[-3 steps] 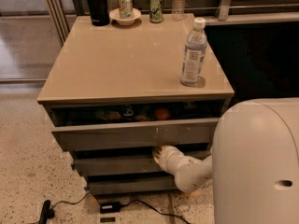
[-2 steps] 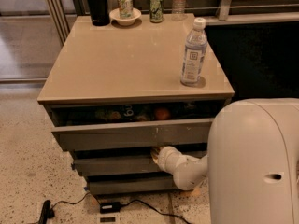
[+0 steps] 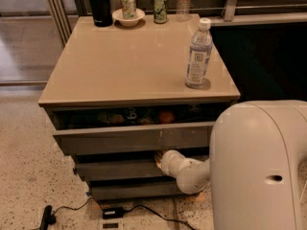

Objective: Open middle drawer

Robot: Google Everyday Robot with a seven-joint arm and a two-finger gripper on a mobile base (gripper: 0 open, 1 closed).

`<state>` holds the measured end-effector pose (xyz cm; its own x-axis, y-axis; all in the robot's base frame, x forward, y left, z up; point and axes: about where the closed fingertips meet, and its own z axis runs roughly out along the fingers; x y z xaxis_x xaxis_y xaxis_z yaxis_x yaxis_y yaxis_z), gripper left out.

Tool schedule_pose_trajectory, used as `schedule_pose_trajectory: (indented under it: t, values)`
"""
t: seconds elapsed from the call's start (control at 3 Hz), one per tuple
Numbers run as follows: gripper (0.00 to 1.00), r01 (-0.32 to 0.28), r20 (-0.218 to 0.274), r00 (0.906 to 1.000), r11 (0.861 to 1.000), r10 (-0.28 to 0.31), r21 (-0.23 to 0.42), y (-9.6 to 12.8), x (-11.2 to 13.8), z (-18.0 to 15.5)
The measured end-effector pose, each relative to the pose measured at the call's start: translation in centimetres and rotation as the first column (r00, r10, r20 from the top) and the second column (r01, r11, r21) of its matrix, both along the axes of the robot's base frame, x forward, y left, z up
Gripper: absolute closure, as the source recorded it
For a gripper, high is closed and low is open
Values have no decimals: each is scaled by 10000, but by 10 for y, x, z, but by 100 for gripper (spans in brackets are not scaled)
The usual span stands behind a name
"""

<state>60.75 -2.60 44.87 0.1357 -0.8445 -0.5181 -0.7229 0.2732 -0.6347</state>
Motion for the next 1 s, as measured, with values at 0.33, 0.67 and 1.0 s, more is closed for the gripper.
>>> schedule_pose_trajectory:
  t: [0.33,0.67,1.0]
  values:
    - [100,-20,-46,10000,10000,20,-46,0,0,2]
    - [100,-114,-407,9991,9992,98,-392,-5,-4,2]
    - [100,-183,-644,9978,9980,143,-611,-8,-6,2]
